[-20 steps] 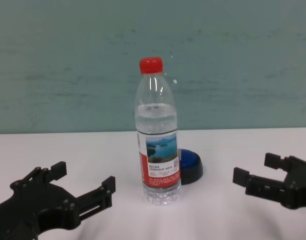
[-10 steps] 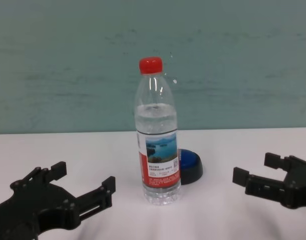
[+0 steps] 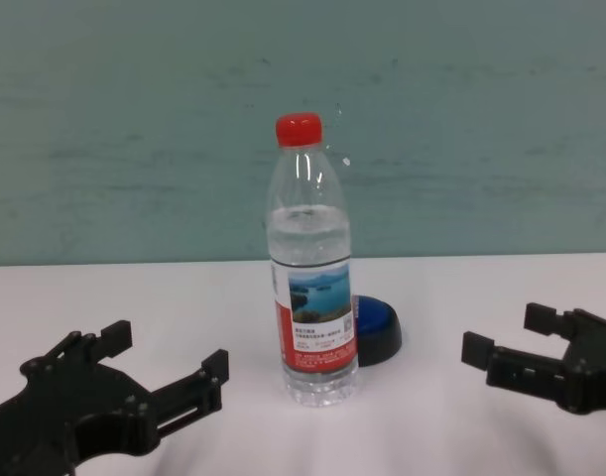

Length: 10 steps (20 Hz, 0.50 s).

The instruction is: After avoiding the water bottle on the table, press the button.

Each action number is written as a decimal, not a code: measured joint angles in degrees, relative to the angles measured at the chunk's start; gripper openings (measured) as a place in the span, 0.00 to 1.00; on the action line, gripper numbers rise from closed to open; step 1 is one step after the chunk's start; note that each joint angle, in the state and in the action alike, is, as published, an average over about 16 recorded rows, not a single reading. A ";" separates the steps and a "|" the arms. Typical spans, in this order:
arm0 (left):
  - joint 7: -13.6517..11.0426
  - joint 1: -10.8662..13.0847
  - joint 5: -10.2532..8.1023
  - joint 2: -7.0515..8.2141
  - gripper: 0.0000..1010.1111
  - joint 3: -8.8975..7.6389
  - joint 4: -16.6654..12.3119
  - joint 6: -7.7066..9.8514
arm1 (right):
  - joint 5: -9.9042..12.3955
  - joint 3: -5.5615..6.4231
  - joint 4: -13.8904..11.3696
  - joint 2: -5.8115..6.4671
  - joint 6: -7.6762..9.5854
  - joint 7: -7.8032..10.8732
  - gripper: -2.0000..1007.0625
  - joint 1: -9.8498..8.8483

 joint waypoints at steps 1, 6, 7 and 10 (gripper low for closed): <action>0.00 0.00 0.00 0.00 0.99 0.00 0.00 0.00 | 0.00 0.00 0.01 0.00 0.00 0.00 1.00 0.00; 0.00 0.00 0.00 0.00 0.99 0.00 0.00 0.00 | 0.01 0.01 0.03 0.00 -0.02 0.03 1.00 0.00; 0.00 0.00 0.00 0.00 0.99 0.00 0.00 0.00 | 0.02 0.01 0.03 0.00 -0.03 0.03 1.00 0.00; 0.00 0.00 0.00 0.00 0.99 0.00 0.00 0.00 | 0.02 0.01 0.04 0.00 -0.05 0.03 1.00 0.00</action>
